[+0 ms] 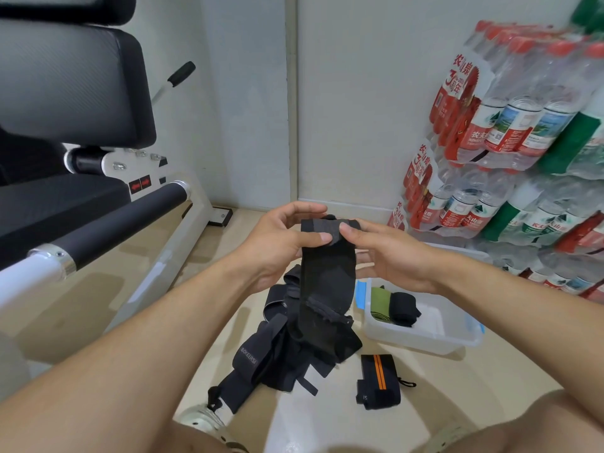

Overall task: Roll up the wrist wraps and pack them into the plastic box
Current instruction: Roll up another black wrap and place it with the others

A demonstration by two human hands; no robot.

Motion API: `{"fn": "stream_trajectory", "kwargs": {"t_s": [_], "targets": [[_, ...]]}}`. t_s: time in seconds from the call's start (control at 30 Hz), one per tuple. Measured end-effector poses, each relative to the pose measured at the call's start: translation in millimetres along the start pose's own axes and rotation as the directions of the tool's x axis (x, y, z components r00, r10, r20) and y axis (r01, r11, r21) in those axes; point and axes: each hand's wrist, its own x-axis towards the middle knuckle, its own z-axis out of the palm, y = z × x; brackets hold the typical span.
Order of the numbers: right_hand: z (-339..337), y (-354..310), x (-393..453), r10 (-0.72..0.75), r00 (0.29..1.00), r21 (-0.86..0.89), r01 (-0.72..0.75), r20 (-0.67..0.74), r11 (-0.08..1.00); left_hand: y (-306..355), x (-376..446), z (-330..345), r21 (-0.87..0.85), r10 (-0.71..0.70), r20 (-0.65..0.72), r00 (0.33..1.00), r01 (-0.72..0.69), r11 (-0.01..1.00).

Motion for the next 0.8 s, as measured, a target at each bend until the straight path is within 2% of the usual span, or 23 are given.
{"fn": "stream_trajectory", "kwargs": {"t_s": [0.1,0.3,0.57,0.8], "targets": [[-0.4,0.9,-1.1,0.045,0.998,0.023,-0.046,0.049,0.999,0.7,-1.0,0.6,0.022,0.015,-0.002,1.0,-0.015,1.0],[2.2,1.3,0.8,-0.02,0.999,-0.071,0.017,-0.037,0.997,0.1,-1.2,0.9,0.05,0.011,-0.009,1.0,-0.01,0.999],[1.1,3.1,3.8,-0.137,0.985,0.002,0.137,-0.102,0.991,-0.7,-2.7,-0.2,0.022,-0.152,0.014,0.988,0.151,0.988],[2.6,4.0,2.2,-0.248,0.961,-0.074,0.241,-0.122,0.968,3.4,-7.0,2.8,0.102,-0.232,0.057,0.971,0.225,0.969]]}}
